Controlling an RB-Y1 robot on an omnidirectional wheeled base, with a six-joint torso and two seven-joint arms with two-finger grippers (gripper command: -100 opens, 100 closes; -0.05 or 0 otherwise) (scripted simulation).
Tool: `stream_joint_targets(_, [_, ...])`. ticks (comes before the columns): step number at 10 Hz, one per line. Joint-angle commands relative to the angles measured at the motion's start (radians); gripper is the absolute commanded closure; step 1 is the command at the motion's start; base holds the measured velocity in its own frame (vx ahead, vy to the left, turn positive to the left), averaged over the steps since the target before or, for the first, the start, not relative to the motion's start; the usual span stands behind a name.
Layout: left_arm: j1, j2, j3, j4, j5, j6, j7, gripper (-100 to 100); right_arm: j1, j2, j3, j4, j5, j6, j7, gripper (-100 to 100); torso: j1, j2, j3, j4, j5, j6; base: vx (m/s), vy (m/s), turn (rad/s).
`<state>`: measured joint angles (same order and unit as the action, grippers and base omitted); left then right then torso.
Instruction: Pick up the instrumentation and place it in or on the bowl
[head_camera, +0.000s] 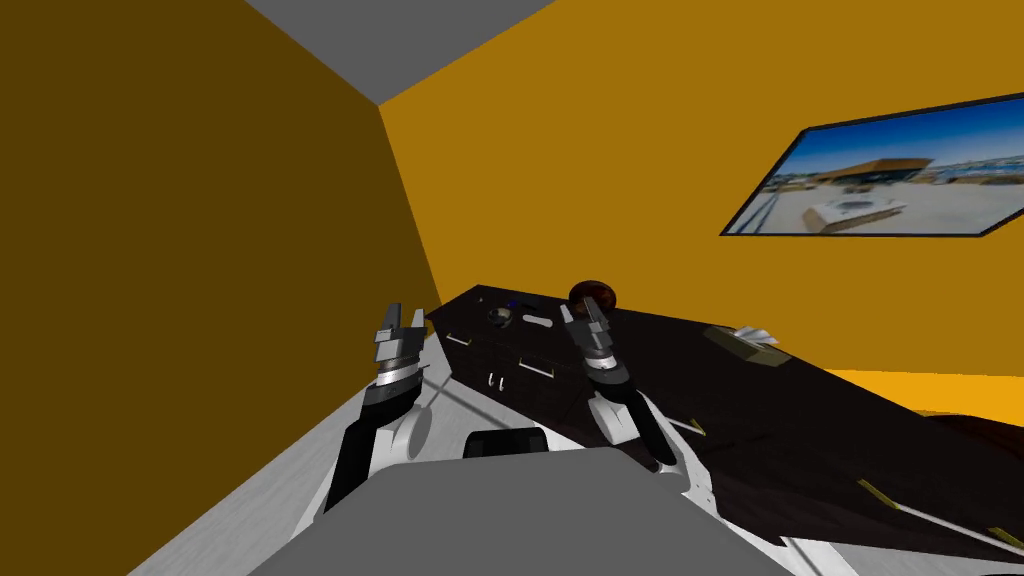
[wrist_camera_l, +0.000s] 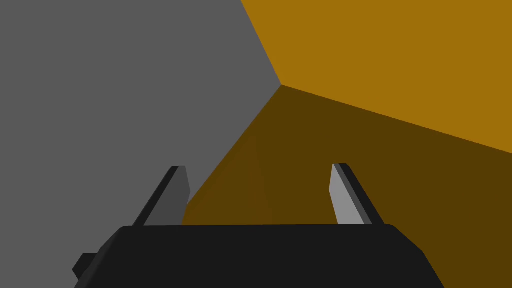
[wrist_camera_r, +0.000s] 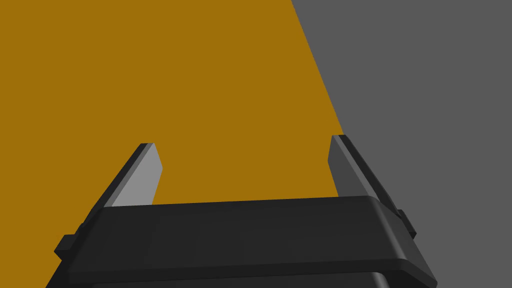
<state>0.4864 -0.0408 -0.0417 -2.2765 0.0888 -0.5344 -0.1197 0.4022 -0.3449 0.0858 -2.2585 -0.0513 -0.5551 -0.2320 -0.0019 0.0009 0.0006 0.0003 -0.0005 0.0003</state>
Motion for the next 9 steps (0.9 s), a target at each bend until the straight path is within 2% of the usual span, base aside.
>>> stream_joint_targets(1, [0.0,0.0,0.0,0.0,0.0,0.0,0.0,0,-0.016,-0.05,0.005,0.032,0.007,-0.014,-0.011,-100,0.0,0.0,0.0,0.0,0.0,0.0,-0.022,-0.014,0.248])
stream_joint_targets(2, [0.0,0.0,0.0,0.0,0.0,0.0,0.0,0,-0.016,-0.06,0.005,0.032,0.007,-0.014,-0.011,-100,0.0,0.0,0.0,0.0,0.0,-0.001,-0.019,-0.015,0.133])
stream_joint_targets(3, [0.0,0.0,0.0,0.0,0.0,0.0,0.0,0,-0.034,-0.098,0.01,0.061,0.015,-0.023,-0.019,-100,0.0,0.0,0.0,0.0,0.0,0.0,-0.024,-0.01,0.28])
stream_joint_targets(4, [0.0,0.0,0.0,0.0,0.0,0.0,0.0,0,-0.034,-0.113,0.01,0.061,0.015,-0.023,-0.019,-100,0.0,0.0,0.0,0.0,0.0,-0.001,-0.02,-0.014,0.106])
stream_joint_targets(5, [0.0,0.0,0.0,0.0,0.0,0.0,0.0,0,-0.052,-0.151,0.017,0.093,0.025,-0.032,-0.026,-100,0.0,0.0,0.0,0.0,0.0,0.0,-0.025,-0.006,0.212])
stream_joint_targets(6, [0.0,0.0,0.0,0.0,0.0,0.0,0.0,0,-0.052,-0.168,0.017,0.093,0.025,-0.032,-0.026,-100,0.001,0.0,0.0,0.0,0.0,0.0,-0.022,-0.007,0.147])
stream_joint_targets(7, [0.0,0.0,0.0,0.0,0.0,0.0,0.0,0,-0.071,-0.204,0.025,0.127,0.035,-0.042,-0.032,-100,0.001,0.0,0.0,0.0,0.0,0.0,-0.022,-0.003,0.238])
stream_joint_targets(8, [0.0,0.0,0.0,0.0,0.0,0.0,0.0,0,-0.071,-0.225,0.025,0.127,0.035,-0.042,-0.032,-100,0.001,-0.001,0.0,0.0,0.0,0.0,-0.017,-0.007,0.154])
stream_joint_targets(9, [0.0,0.0,0.0,0.0,0.0,0.0,0.0,0,-0.09,-0.258,0.035,0.164,0.047,-0.052,-0.038,-100,0.001,-0.001,0.0,0.0,0.0,0.0,-0.024,0.003,0.328])
